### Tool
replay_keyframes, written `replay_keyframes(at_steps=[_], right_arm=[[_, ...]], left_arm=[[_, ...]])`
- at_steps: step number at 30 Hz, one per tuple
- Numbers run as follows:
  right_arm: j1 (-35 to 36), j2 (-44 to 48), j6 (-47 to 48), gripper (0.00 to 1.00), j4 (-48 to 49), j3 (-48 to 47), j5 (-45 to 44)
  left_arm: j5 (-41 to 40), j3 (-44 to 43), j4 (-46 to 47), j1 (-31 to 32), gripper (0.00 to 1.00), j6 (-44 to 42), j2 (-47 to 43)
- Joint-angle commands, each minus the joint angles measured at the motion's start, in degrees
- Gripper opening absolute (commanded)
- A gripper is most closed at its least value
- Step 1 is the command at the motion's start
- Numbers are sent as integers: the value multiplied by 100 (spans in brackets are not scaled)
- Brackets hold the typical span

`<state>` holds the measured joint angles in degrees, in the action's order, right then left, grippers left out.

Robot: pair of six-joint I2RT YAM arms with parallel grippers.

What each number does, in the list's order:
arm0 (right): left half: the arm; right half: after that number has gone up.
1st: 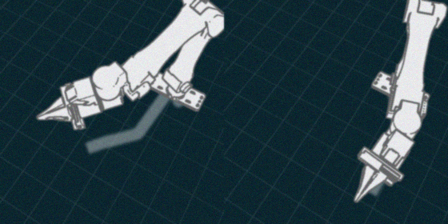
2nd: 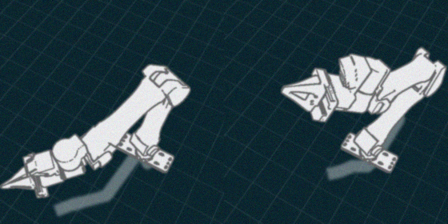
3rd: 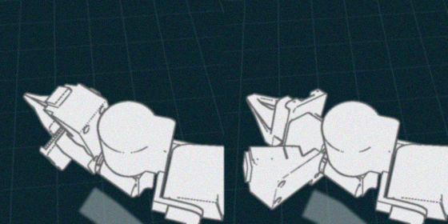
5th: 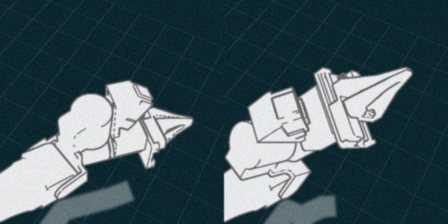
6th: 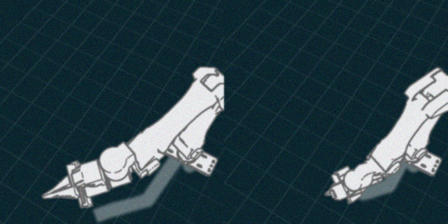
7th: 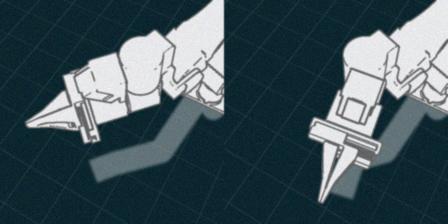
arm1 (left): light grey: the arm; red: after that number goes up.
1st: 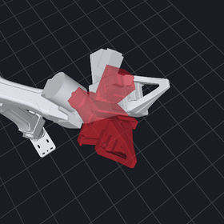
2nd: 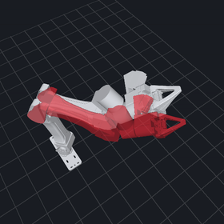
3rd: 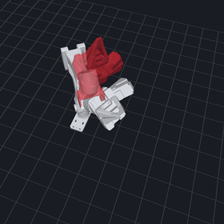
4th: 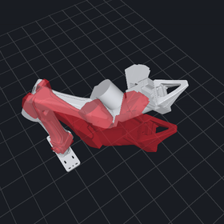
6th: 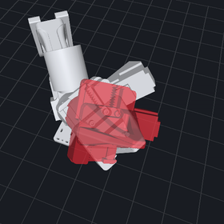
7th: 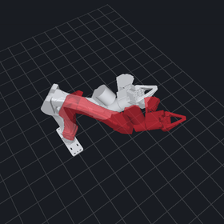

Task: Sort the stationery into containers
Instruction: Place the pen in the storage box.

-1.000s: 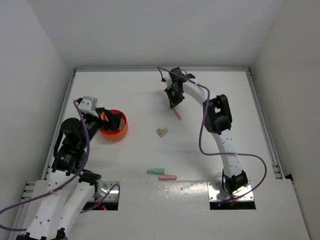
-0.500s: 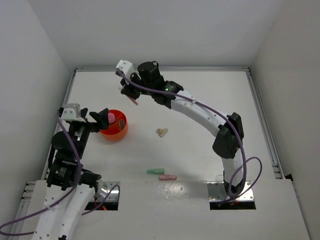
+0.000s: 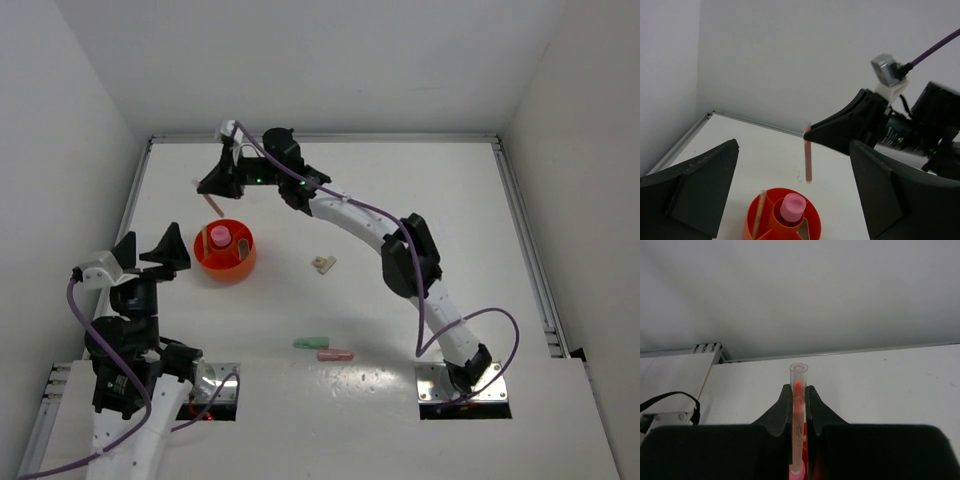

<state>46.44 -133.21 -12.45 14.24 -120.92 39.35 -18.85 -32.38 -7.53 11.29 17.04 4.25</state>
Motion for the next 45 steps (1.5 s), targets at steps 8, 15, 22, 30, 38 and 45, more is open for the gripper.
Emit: replay_keyframes(at_steps=[8, 15, 22, 30, 38, 45], right_arm=[[322, -829, -715, 0, 1300, -1003, 705], [498, -1347, -909, 0, 1468, -1258, 644], [498, -1700, -848, 0, 1468, -1478, 328], [551, -1946, -373, 0, 1275, -1478, 125], [604, -1894, 5, 0, 1108, -1259, 248], [604, -1893, 242, 0, 1055, -1092, 556]], left_arm=[[-84, 30, 296, 49, 98, 19, 41], [-84, 30, 296, 49, 98, 19, 41], [-84, 30, 296, 49, 98, 19, -12], [-84, 30, 296, 49, 98, 19, -12], [-84, 30, 296, 49, 98, 19, -65], [-84, 30, 296, 49, 100, 19, -65]])
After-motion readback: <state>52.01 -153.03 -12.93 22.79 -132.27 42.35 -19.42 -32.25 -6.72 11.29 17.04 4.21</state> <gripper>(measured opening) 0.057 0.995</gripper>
